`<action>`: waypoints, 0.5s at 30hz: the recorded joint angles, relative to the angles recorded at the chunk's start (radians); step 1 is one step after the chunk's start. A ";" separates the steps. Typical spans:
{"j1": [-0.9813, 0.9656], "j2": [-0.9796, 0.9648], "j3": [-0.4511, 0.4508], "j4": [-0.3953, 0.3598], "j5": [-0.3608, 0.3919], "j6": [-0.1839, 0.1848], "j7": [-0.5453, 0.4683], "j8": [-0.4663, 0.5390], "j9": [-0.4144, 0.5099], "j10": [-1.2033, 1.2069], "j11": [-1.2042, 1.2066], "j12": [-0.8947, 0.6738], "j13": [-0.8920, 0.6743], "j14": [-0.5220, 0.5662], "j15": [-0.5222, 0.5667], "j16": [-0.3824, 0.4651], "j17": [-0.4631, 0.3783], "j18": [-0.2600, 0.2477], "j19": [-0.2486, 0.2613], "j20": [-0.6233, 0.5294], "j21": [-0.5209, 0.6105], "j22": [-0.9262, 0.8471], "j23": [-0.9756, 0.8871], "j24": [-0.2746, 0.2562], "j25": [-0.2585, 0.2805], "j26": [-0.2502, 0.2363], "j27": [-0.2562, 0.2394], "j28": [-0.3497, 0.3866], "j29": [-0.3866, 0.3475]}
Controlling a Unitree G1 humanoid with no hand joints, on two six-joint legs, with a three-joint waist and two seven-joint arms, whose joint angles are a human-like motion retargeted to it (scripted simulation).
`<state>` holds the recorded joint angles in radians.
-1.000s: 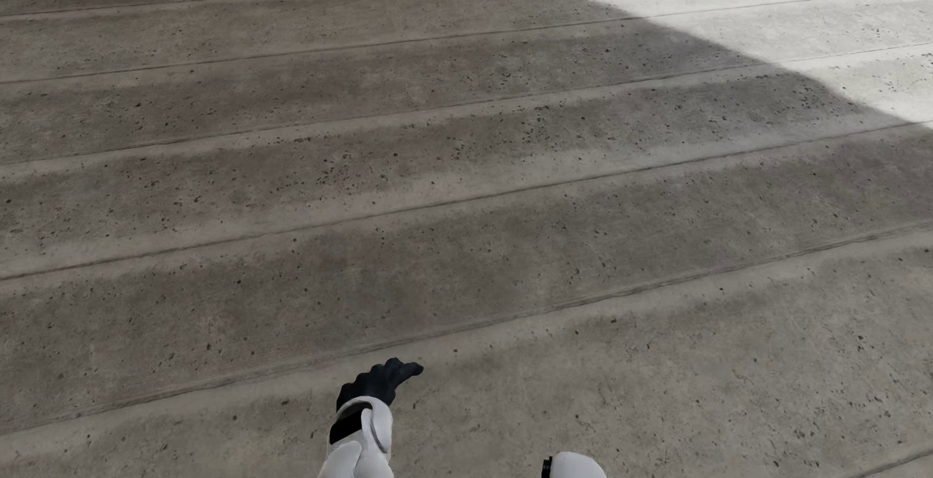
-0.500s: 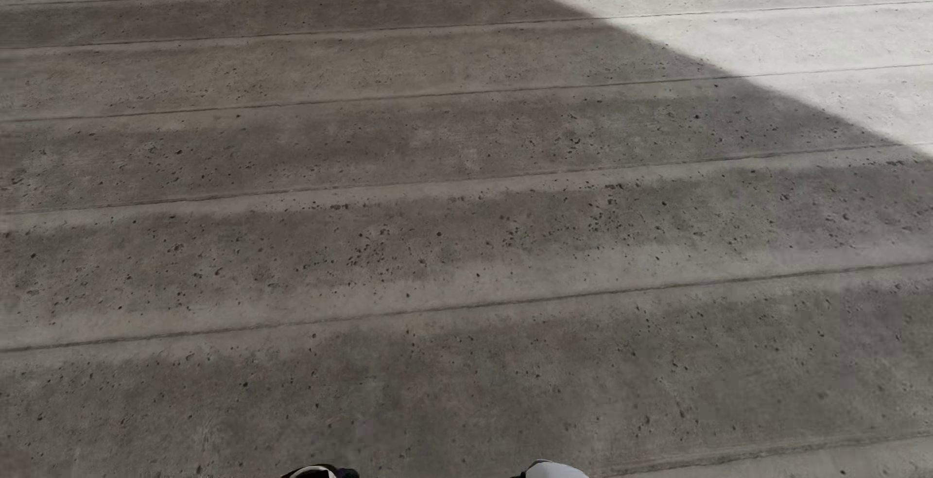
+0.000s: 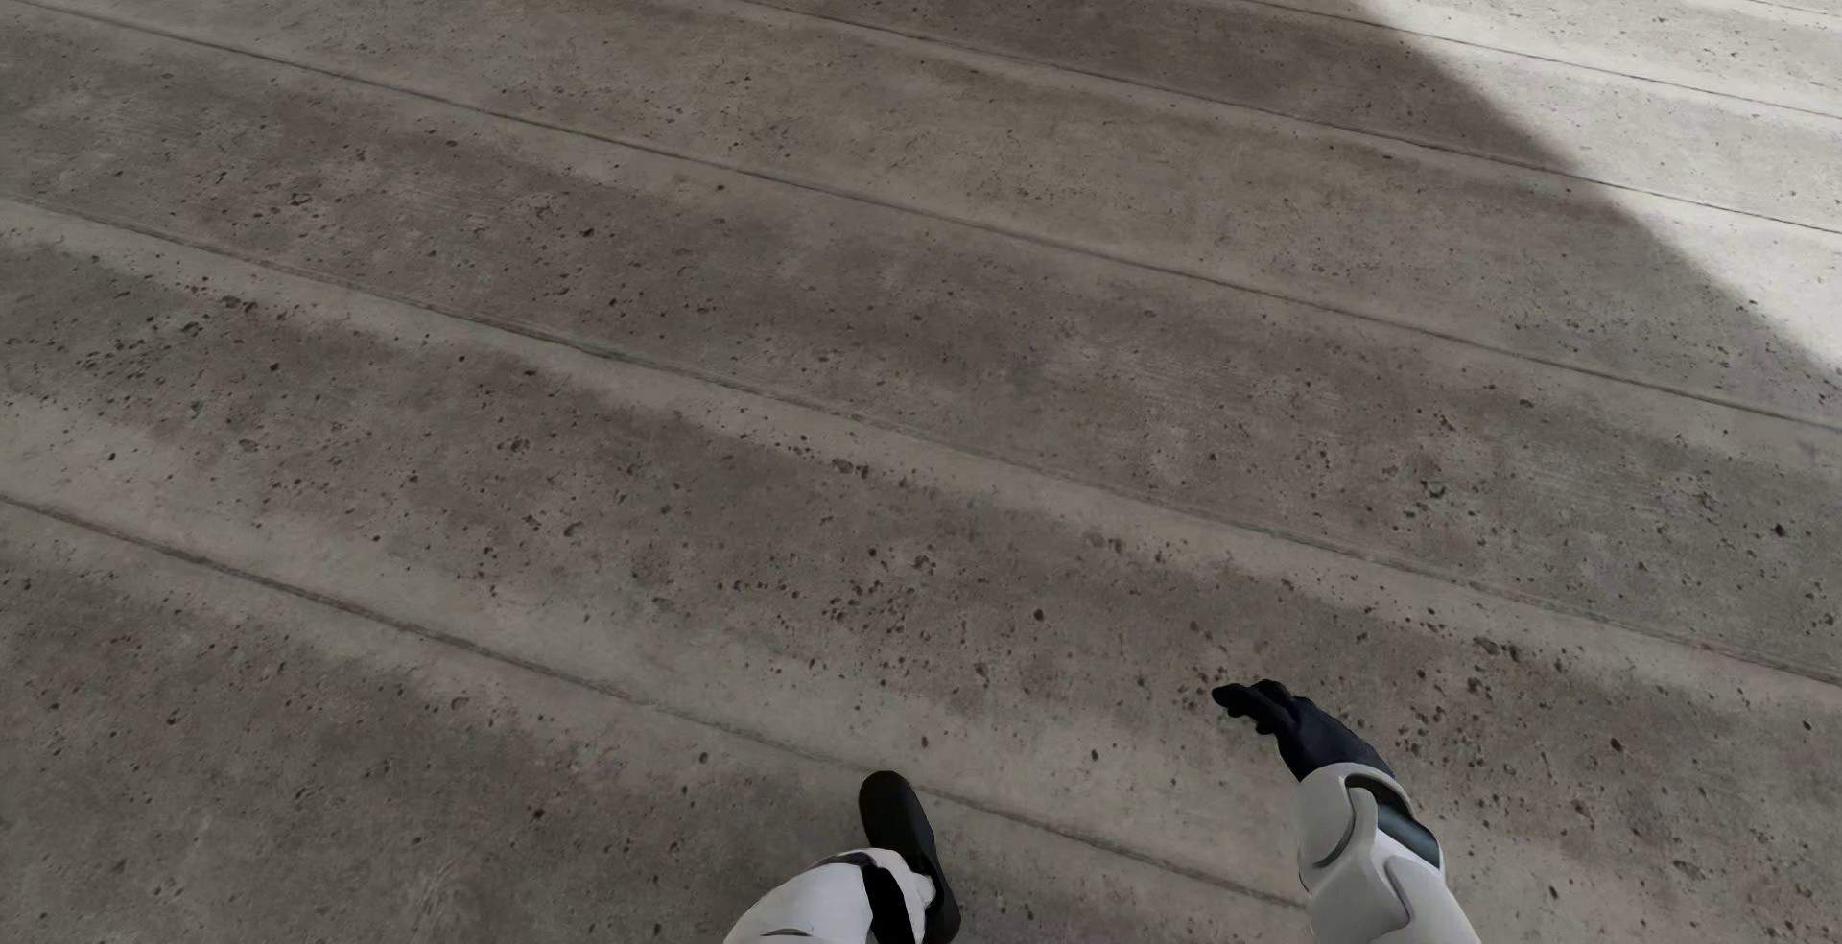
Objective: Head to the shelves
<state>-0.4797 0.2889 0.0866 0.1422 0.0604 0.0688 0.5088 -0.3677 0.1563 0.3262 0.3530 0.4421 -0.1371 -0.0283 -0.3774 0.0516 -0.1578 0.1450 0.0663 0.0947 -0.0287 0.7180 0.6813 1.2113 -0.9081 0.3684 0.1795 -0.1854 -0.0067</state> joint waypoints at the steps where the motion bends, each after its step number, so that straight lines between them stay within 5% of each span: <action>1: 0.034 0.012 0.008 0.005 -0.023 -0.016 0.023 0.013 -0.001 0.028 0.072 0.007 0.018 0.060 0.070 -0.040 0.011 0.079 -0.009 0.044 0.017 -0.032 0.007 -0.005 -0.015 0.012 -0.005 0.016 -0.003; 5: 0.148 -0.257 0.003 -0.102 -0.188 -0.085 -0.018 0.147 0.003 0.134 0.783 -0.097 0.165 -0.029 0.449 -0.157 0.052 0.103 -0.044 0.141 -0.024 -0.018 0.027 -0.030 -0.005 0.069 0.023 0.124 0.025; 8: 0.310 -0.530 -0.034 -0.236 -0.234 -0.110 -0.120 0.301 0.002 0.058 1.067 -0.255 0.279 -0.085 0.340 -0.122 0.069 0.101 -0.079 0.054 -0.070 0.044 0.071 0.066 -0.003 0.014 0.064 0.154 0.067; 12: 0.489 -0.751 -0.098 -0.363 -0.327 -0.127 -0.381 0.278 -0.006 -0.004 0.810 -0.476 0.425 -0.157 0.317 -0.031 0.125 0.097 -0.193 -0.104 -0.143 -0.078 0.066 0.117 0.024 -0.213 0.087 0.113 0.059; 15: 0.590 -0.768 -0.114 -0.400 -0.218 -0.144 -0.521 0.236 -0.004 -0.031 0.142 -0.578 0.482 -0.219 0.386 0.050 0.160 0.095 -0.122 -0.192 -0.139 -0.260 0.063 0.127 0.013 -0.260 0.077 0.117 0.073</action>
<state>0.1106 -0.4788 -0.0269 -0.2573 -0.1573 -0.0753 -0.0124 -0.1314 0.1520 0.2956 0.4947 -0.1361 0.3444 -0.2470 0.0081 0.1016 0.0019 0.2396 -0.0553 -0.0970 -0.1673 0.4579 0.7446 1.3385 -0.8951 0.1081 0.2564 -0.0679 0.0663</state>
